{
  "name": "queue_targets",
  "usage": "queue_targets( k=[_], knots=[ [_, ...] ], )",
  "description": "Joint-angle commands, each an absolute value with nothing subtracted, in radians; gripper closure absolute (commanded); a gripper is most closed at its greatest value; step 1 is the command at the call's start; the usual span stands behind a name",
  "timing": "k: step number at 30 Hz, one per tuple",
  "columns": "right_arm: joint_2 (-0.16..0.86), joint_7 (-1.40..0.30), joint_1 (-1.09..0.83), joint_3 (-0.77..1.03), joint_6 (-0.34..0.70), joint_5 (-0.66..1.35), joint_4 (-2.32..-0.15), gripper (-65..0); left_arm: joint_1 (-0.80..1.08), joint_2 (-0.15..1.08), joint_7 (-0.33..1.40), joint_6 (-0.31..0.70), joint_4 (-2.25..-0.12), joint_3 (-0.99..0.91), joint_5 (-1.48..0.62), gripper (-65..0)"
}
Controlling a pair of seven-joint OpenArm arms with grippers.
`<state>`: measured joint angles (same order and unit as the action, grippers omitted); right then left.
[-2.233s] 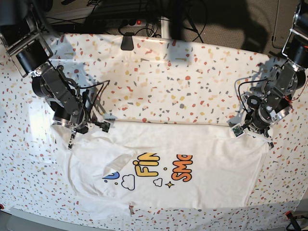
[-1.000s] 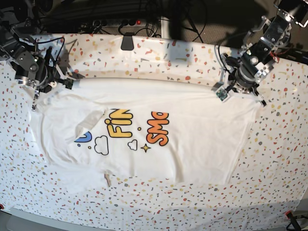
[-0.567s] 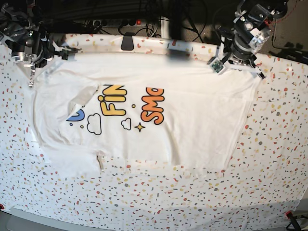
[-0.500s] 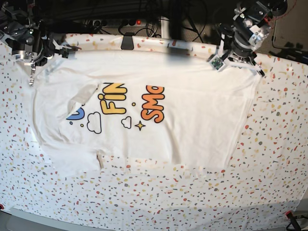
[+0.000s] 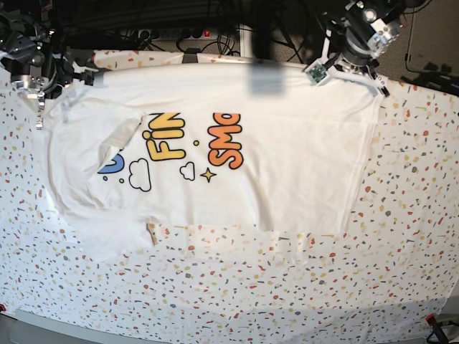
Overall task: Fold the T-shirt properly
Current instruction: 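Drag the shirt with both grippers toward the robot base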
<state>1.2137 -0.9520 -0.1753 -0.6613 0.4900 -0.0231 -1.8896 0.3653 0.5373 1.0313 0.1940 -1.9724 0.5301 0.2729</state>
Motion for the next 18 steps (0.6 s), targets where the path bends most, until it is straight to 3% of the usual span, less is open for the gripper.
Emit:
queue_targets(
  k=[1,6,16,18],
  knots=[
    [1.244,-0.992,-0.169,-0.648,0.486,-0.044,-1.897,0.0,0.366,0.549,1.047,0.197,-1.987,0.526,0.295,0.0],
    [1.244,-0.997,-0.169,-0.648,0.485,0.041,-1.910,0.0,0.366,0.549,1.047,0.152,-1.987,0.526,0.353,0.0],
    [1.244,-1.022,-0.169,-0.648,0.458,0.030,-1.921,0.0,0.366,0.549,1.047,0.152,-1.988,0.526,0.351,0.0],
    [1.244,-1.023,-0.169,-0.648,0.458,0.031,-1.921,-12.5,0.366,0.549,1.047,0.152,-1.988,0.526,0.351,0.0]
  ],
)
